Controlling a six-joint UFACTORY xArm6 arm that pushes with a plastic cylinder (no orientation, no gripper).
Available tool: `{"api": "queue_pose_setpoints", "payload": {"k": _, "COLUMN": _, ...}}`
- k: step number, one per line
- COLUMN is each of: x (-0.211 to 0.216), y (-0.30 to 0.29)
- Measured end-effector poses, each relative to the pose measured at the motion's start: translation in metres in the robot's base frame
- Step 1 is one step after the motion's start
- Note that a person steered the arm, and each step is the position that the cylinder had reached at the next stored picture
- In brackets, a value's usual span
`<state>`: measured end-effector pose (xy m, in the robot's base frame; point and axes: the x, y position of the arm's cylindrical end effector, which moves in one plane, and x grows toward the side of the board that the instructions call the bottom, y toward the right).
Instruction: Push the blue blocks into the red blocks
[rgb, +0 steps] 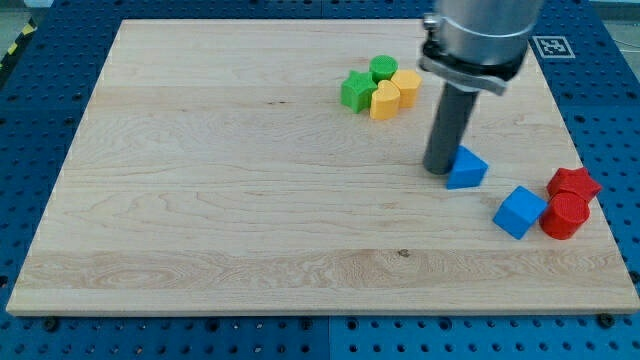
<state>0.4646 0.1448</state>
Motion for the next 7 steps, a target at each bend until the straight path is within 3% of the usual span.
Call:
{"api": "queue_pose_setpoints", "payload": {"k": 2, "x": 0.007, "y": 0.049}}
{"api": "queue_pose_setpoints", "payload": {"k": 7, "x": 0.016, "y": 0.057}}
